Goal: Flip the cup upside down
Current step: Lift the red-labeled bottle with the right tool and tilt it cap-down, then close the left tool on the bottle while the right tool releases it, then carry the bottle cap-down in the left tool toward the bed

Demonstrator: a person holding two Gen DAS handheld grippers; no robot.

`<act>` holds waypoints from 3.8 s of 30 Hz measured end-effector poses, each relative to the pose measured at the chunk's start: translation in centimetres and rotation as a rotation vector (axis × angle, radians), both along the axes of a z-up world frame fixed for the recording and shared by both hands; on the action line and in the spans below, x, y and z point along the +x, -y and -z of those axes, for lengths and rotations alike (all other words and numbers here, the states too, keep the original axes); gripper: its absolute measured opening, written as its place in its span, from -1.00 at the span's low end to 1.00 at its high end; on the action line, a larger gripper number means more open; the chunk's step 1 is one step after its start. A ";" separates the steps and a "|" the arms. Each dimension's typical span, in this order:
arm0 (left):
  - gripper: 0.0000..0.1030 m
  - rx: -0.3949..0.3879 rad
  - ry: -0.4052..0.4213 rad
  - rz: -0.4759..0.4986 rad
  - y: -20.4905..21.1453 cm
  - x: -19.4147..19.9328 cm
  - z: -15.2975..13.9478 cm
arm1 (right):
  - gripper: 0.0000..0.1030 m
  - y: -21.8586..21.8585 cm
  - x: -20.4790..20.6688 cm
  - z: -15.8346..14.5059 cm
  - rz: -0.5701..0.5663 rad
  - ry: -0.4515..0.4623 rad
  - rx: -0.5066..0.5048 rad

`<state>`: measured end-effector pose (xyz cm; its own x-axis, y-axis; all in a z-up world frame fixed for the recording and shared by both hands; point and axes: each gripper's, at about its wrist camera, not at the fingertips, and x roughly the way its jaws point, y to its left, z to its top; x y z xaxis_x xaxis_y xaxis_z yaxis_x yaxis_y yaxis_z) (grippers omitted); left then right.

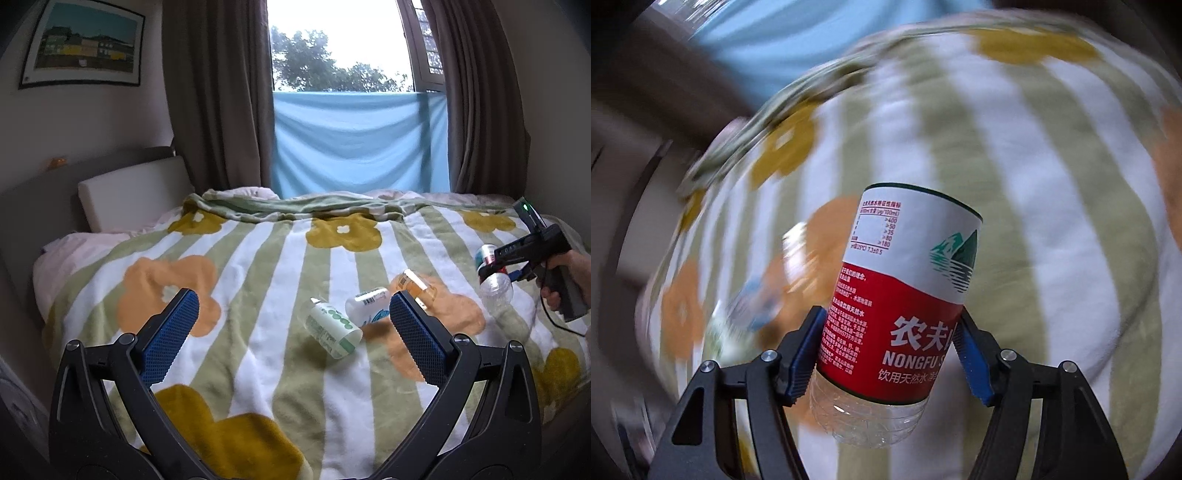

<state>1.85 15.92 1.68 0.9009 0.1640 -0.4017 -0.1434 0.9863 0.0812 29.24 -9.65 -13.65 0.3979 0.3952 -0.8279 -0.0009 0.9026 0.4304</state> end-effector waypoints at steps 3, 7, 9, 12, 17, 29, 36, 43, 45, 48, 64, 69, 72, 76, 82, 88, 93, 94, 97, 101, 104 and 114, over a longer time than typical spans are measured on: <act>1.00 0.000 0.006 -0.002 -0.2 -0.8 -0.5 | 0.24 -4.6 -2.0 -1.5 -0.225 -0.001 -0.088; 1.00 -0.004 0.005 -0.002 -0.4 -1.4 -0.8 | 0.24 -10.1 -4.8 -0.6 -0.461 -0.053 -0.136; 1.00 0.003 0.003 -0.003 -0.5 -1.7 -0.8 | 0.24 -12.5 -5.6 0.7 -0.549 -0.085 -0.168; 1.00 0.044 -0.011 -0.015 -0.6 -2.0 -0.6 | 0.24 -15.2 -6.3 3.1 -0.629 -0.120 -0.243; 1.00 0.061 -0.034 -0.033 -1.7 -2.0 -0.2 | 0.24 -17.2 -6.3 5.9 -0.646 -0.160 -0.289; 1.00 0.099 -0.072 0.033 -1.7 -0.8 1.1 | 1.00 -17.0 -7.3 7.5 -0.570 -0.200 -0.203; 1.00 0.385 -0.089 0.435 3.8 2.7 2.0 | 1.00 -12.8 -10.8 1.8 -0.591 -0.070 -0.241; 1.00 1.032 -0.121 1.026 13.2 4.7 10.3 | 1.00 -6.1 -15.6 -3.1 -0.439 0.080 -0.184; 1.00 1.169 -0.133 1.139 14.5 5.1 12.8 | 1.00 -5.0 -17.2 -3.5 -0.404 0.100 -0.164; 1.00 1.290 -0.158 1.274 15.8 5.8 15.1 | 1.00 -2.6 -18.9 -3.7 -0.358 0.121 -0.146; 0.47 1.719 -0.382 1.683 19.9 5.9 22.6 | 1.00 1.9 -20.7 -1.0 -0.245 0.114 0.047; 0.33 1.690 -0.413 1.700 20.2 5.8 22.2 | 1.00 2.5 -20.6 0.0 -0.229 0.104 0.095; 0.32 1.629 -0.436 1.678 20.7 5.6 21.5 | 1.00 2.9 -20.3 0.3 -0.215 0.101 0.119; 0.31 1.414 -0.488 1.613 21.3 6.3 19.0 | 1.00 3.1 -20.5 0.0 -0.206 0.117 0.141; 0.31 0.715 -0.496 1.397 20.6 9.9 12.5 | 1.00 3.3 -21.2 -1.0 -0.187 0.154 0.177; 0.31 -0.032 -0.400 1.091 15.7 13.5 10.7 | 1.00 3.2 -21.3 -1.7 -0.147 0.188 0.227; 0.31 -0.308 -0.303 0.840 12.2 14.2 12.4 | 1.00 2.4 -21.5 -2.9 -0.095 0.258 0.221; 0.31 -0.328 -0.298 0.809 11.8 14.2 12.8 | 1.00 2.1 -21.5 -3.0 -0.089 0.268 0.220; 0.31 -0.338 -0.341 0.751 11.4 14.9 14.1 | 1.00 1.6 -21.4 -2.9 -0.079 0.278 0.253; 0.31 -0.339 -0.409 0.738 11.4 15.1 15.0 | 1.00 1.0 -21.1 -2.4 -0.080 0.264 0.265; 0.31 -0.332 -0.423 0.730 11.5 15.0 15.4 | 1.00 0.4 -21.1 -1.8 -0.079 0.255 0.241; 0.31 -0.313 -0.462 0.707 11.5 14.8 16.6 | 1.00 -1.7 -21.5 -1.5 -0.103 0.294 0.113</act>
